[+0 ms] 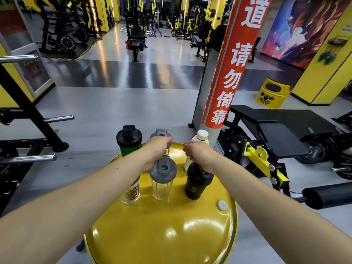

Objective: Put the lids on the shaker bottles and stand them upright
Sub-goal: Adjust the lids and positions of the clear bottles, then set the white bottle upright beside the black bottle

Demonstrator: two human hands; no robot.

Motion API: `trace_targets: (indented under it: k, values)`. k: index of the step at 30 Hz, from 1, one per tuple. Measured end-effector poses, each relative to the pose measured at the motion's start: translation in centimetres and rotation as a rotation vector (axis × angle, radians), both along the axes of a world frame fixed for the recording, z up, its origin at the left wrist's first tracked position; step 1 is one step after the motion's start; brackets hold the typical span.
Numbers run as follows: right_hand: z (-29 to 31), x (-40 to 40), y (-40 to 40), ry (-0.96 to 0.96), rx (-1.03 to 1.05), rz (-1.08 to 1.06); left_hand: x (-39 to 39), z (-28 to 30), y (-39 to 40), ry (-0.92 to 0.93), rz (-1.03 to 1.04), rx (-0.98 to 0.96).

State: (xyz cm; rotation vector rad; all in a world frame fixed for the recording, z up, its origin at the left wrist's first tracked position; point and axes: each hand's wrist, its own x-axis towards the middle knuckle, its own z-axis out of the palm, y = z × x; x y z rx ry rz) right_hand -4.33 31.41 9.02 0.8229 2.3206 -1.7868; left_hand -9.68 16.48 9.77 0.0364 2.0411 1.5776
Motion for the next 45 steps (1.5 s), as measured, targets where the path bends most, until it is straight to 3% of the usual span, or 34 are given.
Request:
trace_targets:
  k: [6,12,18,23,34,38,45]
  values:
    - [1.0,2.5,4.4,0.093,0.068,-0.031,2.5,0.0,3.6,-0.039,-0.062,0.002]
    - [-1.8,4.7,7.7,-0.103,0.203,-0.018,5.4,-1.5,5.9,-0.242,-0.101,0.064]
    - [-4.2,5.4,8.1,-0.224,0.118,0.011,6.0,-4.8,7.8,-0.334,-0.019,0.142]
    - [-6.0,4.7,8.6,-0.212,0.043,0.041,5.2,-6.5,8.1,-0.366,0.025,0.181]
    - [-6.4,4.1,9.4,-0.205,0.036,0.074,4.7,-6.9,8.4,-0.344,0.051,0.186]
    - [-6.3,3.6,9.9,-0.204,0.096,0.088,3.9,-6.6,8.9,-0.254,0.124,0.104]
    - [-5.2,1.0,11.5,-0.132,0.143,0.036,1.0,-5.2,10.3,-0.159,0.105,0.13]
